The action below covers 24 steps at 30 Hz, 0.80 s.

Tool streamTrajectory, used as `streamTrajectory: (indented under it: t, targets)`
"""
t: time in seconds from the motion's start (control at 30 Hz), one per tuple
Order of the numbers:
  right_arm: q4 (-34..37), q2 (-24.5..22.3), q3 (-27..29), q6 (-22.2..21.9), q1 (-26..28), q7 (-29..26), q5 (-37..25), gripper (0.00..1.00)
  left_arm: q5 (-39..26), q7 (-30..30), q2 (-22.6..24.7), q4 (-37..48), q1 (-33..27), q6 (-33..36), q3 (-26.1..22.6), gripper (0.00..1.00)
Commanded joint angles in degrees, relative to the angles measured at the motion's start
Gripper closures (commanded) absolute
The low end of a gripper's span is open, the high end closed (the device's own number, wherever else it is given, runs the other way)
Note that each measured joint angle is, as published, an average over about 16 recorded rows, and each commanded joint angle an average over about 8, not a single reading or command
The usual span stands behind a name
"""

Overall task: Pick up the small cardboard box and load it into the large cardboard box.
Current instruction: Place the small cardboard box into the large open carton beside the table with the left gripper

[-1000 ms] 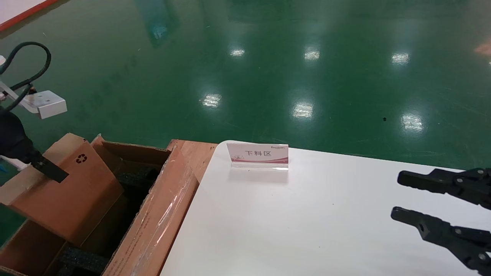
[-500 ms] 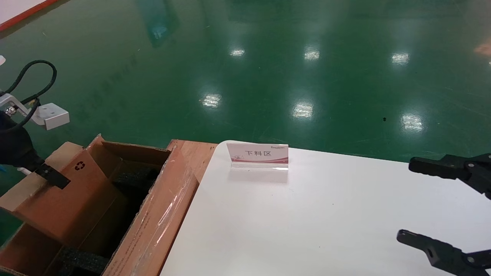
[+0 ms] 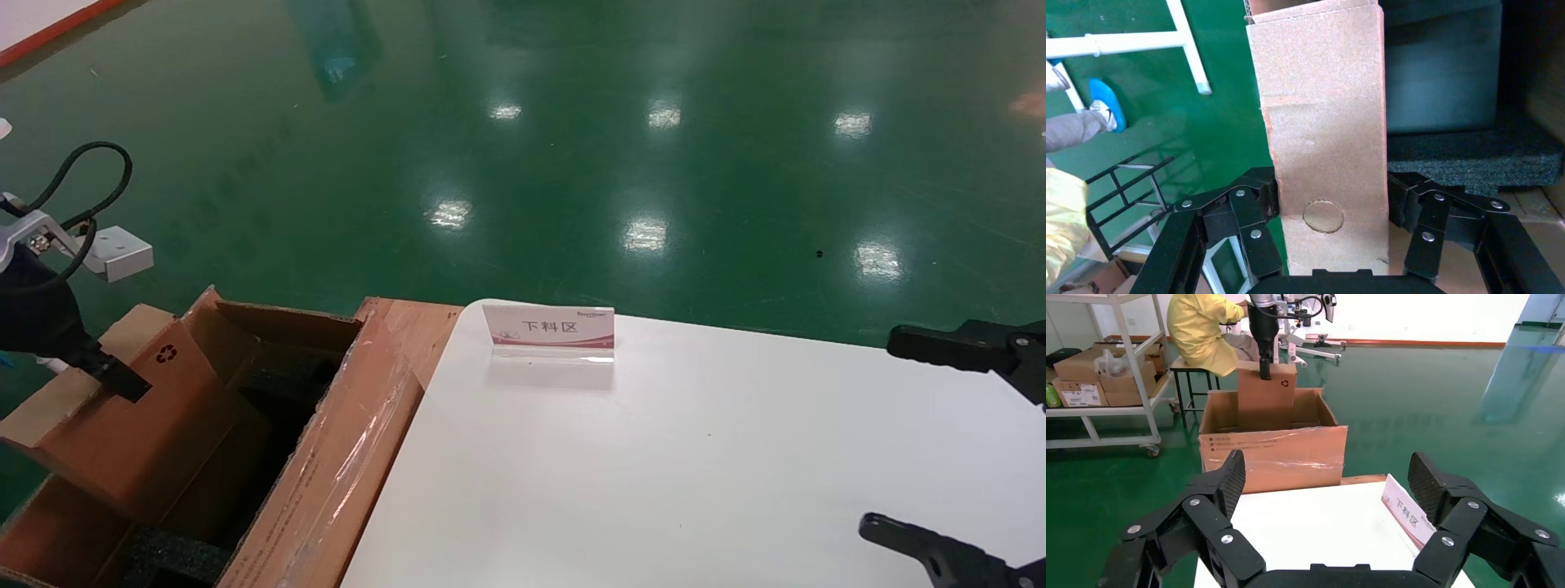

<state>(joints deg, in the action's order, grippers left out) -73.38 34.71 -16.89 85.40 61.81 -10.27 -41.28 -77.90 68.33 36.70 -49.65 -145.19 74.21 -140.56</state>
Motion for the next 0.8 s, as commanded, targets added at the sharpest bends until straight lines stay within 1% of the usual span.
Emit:
streamTrajectory:
  t: [0.03, 0.57, 0.8]
  targets:
    - [0.00, 0.00, -0.01, 0.00, 0.00, 0.00, 0.00, 0.00, -0.20, 0.20, 0.17, 0.22, 0.51, -0.43, -0.11, 1.00]
    - [0.00, -0.02, -0.06, -0.03, 0.01, 0.03, 0.04, 0.00, -1.56, 2.61, 1.27, 1.04, 2.75, -3.22, -0.55, 1.00]
    - [0.00, -0.03, -0.08, -0.03, 0.02, 0.04, 0.06, 0.00, -2.09, 3.31, 1.54, 1.93, 4.71, -5.33, -0.74, 1.00]
